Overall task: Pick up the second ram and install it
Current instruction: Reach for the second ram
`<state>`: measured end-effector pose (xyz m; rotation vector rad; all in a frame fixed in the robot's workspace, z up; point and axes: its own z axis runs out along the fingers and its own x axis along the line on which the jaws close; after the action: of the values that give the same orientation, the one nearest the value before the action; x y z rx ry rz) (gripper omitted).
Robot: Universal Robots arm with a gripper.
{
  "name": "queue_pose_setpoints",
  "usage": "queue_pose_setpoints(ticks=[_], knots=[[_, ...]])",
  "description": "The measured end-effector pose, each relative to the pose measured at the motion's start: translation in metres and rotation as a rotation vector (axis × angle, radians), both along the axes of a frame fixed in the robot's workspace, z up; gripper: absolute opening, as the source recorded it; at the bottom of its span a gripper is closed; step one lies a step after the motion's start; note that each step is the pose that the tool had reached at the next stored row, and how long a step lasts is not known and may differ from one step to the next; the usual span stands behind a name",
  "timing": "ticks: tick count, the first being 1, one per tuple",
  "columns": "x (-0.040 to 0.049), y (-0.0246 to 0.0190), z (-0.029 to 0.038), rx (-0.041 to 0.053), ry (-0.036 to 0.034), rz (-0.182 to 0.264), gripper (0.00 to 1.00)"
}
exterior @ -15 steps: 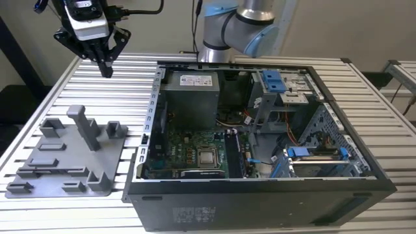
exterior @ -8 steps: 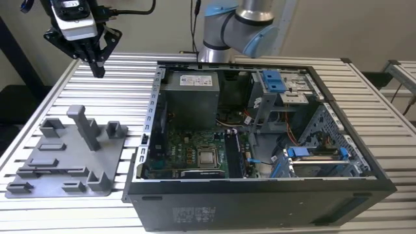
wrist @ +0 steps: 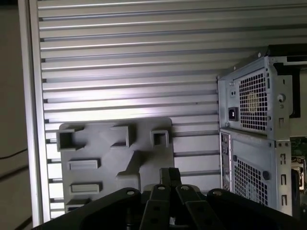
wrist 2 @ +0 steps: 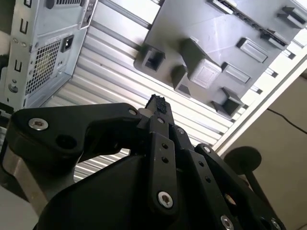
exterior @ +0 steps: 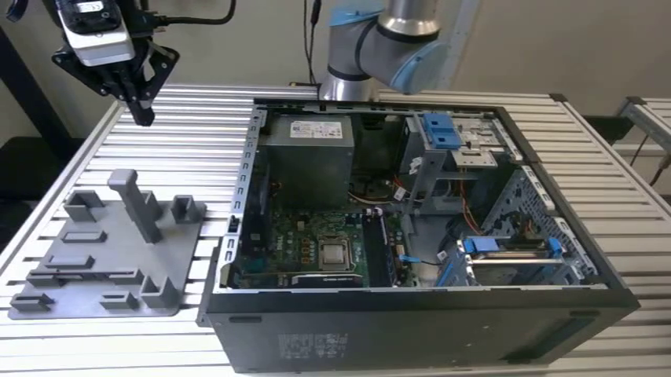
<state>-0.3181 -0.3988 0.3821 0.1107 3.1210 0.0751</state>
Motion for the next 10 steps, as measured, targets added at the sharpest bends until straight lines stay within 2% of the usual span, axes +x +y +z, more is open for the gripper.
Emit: queue_pose_setpoints(ticks=[5,10], knots=[[-0.0084,0.0000,-0.0012,0.0000,0.0004,0.000,0.11],[-0.0220,0.0000,-0.0030,0.0001,0.0003,0.000,0.11]])
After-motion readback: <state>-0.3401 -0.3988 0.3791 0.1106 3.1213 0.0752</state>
